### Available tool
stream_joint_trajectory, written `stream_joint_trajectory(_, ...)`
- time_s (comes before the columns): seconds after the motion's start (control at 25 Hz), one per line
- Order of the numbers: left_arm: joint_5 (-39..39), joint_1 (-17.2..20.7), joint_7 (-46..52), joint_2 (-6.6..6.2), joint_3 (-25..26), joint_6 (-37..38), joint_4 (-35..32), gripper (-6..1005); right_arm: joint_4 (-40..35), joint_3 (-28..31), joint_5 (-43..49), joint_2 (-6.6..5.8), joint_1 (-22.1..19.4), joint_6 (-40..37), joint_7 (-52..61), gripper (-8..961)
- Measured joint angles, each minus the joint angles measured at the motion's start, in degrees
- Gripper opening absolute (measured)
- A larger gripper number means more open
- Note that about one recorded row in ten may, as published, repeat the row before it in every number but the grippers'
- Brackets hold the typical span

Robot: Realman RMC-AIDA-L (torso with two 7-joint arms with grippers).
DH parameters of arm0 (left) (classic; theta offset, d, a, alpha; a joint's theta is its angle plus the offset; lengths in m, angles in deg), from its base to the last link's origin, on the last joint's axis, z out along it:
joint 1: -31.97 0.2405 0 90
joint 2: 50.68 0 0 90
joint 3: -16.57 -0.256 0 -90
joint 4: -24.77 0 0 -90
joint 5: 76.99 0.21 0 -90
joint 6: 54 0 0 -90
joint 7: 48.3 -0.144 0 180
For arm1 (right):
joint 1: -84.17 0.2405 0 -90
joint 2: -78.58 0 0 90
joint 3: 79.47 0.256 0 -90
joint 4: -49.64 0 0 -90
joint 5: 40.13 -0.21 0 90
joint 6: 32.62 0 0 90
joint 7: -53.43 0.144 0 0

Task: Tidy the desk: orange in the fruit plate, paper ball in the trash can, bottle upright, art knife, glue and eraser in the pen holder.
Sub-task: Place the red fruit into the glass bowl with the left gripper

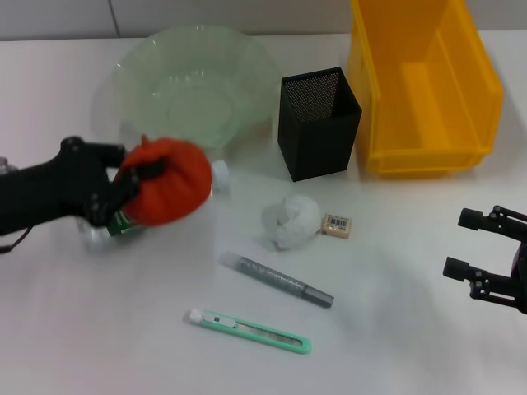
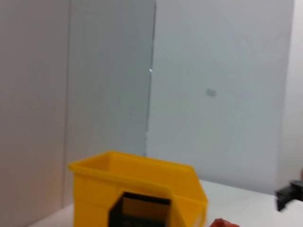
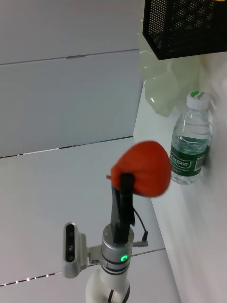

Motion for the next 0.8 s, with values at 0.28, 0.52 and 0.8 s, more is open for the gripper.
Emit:
stream_joint_trajectory(0.28,0.0,-3.9,-0.2,4.18,5.4,-7.0,0.3,53,-0.1,0.0,-0.1,0.0,0.0,0.1,-0.4,755)
stream_joint_trajectory(0.52,-0.8,-7.6,-0.5,5.41,5.6,-13.3,1.7,54,-0.1,0.0,-0.3,0.0,0.1,0.1,-0.6,755)
stream_joint_trajectory(0.8,-5.5,-12.1,-0.6,5.59,5.5,-21.7,6.1,54,-0.2,0.5,-0.3,0.0,0.2,0.3,-0.6,755)
